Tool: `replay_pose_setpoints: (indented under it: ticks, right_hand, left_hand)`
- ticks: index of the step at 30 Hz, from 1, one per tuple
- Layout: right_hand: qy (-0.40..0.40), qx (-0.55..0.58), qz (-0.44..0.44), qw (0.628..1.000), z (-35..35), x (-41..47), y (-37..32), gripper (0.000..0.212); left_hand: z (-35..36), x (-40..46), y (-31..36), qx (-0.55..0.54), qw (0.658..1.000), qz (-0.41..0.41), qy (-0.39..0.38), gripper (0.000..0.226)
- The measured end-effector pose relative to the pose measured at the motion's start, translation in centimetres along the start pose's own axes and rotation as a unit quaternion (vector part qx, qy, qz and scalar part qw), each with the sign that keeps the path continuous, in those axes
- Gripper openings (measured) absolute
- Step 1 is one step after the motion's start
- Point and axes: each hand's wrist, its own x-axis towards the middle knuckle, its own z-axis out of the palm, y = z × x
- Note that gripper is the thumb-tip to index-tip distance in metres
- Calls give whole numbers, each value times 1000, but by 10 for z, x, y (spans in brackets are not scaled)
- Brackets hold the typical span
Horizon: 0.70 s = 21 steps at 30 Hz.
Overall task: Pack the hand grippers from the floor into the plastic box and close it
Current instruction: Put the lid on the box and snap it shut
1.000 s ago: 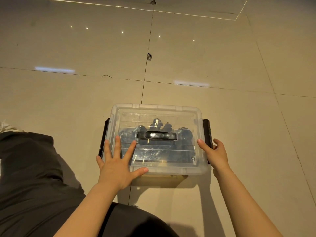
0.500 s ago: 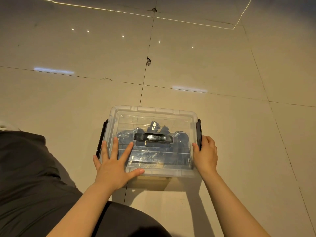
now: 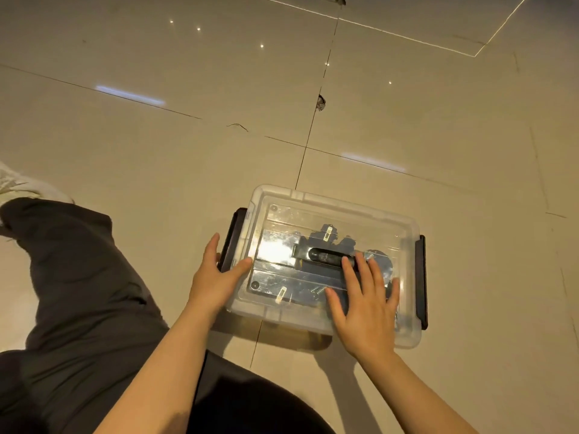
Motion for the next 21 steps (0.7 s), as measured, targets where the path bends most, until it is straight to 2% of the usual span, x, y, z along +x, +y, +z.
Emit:
replay_pose_setpoints:
  ticks: [3, 6, 9, 13, 15, 17, 19, 21]
  right_hand:
    - [15, -2, 1, 1000, 0, 1, -1, 65]
    - [23, -8, 4, 1000, 1, -1, -2, 64]
    - [37, -5, 2, 999, 1, -1, -2, 64]
    - [45, -4, -1, 999, -2, -1, -3, 64]
    - [46, -5, -2, 999, -2, -1, -2, 64]
    - [45, -7, 0, 999, -1, -1, -2, 63]
    - [43, -9, 1, 999, -1, -1, -2, 63]
    - [45, -13, 0, 999, -1, -2, -2, 63]
  left_hand:
    - [-3, 4, 4, -41, 999, 0, 25, 93]
    - [-6, 5, 4, -69, 997, -32, 19, 100]
    - [-6, 6, 0, -44, 997, -65, 17, 106]
    - [-7, 4, 1, -144, 982, -114, -42, 106]
    - [-6, -1, 5, -128, 989, -68, -7, 99]
    - [-6, -8, 10, -33, 998, 24, 57, 89]
    - [-4, -14, 11, 79, 984, 134, 85, 81]
    - [-1, -17, 9, 138, 968, 195, 72, 80]
